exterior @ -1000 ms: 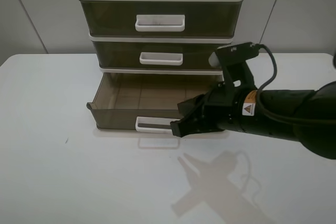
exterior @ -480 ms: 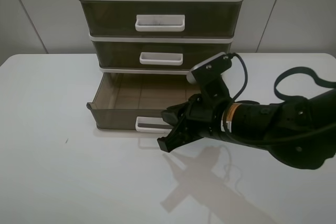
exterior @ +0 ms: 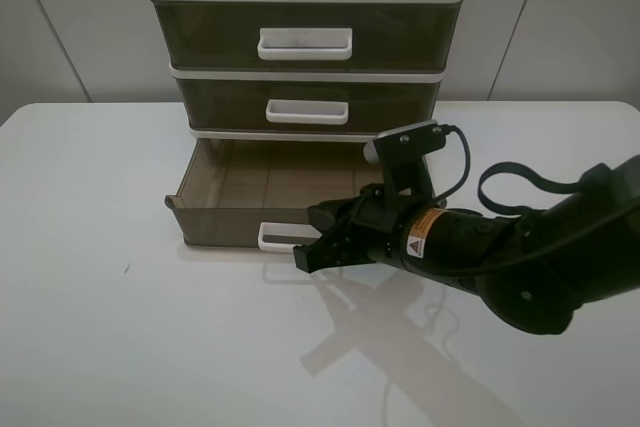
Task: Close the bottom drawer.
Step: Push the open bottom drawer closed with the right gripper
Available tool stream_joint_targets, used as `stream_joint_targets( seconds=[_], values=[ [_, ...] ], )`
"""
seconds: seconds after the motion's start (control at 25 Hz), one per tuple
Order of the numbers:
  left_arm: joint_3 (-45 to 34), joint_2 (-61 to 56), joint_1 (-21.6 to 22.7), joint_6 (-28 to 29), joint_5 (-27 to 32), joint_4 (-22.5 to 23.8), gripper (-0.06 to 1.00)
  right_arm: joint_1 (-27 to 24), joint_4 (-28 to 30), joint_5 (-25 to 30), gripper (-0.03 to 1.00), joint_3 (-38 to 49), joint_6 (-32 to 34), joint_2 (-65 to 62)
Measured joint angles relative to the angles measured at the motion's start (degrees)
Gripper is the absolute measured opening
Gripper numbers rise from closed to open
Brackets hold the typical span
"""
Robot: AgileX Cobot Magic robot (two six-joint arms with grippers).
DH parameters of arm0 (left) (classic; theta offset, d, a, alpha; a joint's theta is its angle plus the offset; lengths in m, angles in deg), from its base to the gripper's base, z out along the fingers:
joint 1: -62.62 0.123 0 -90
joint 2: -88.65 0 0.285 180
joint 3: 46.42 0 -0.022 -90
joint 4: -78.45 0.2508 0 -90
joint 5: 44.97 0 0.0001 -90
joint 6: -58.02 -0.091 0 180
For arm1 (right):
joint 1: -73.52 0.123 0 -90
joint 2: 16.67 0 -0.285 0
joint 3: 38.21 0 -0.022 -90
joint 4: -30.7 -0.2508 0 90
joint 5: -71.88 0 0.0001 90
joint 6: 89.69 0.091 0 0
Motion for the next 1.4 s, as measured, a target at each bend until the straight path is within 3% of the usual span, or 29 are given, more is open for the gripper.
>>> stream_joint_targets(
  seconds=[0.16,0.44,0.84,1.16,1.4],
  values=[
    [0.0,0.0,0.0,0.0,0.0,0.0,0.72,1.8,-4.1,-0.6,0.02,0.0,-0.4,1.0],
    [0.0,0.0,0.0,0.0,0.0,0.0,0.72,4.2,-10.8,-3.3,0.02,0.0,-6.8,4.2],
    [0.0,0.0,0.0,0.0,0.0,0.0,0.72,4.2,-12.0,-5.4,0.02,-0.1,-7.2,5.8],
    [0.0,0.0,0.0,0.0,0.0,0.0,0.72,4.5,-16.6,-7.3,0.02,-0.1,-7.2,7.1],
    [0.0,0.0,0.0,0.0,0.0,0.0,0.72,4.6,-17.4,-4.3,0.02,-3.6,-7.2,7.1]
  ],
)
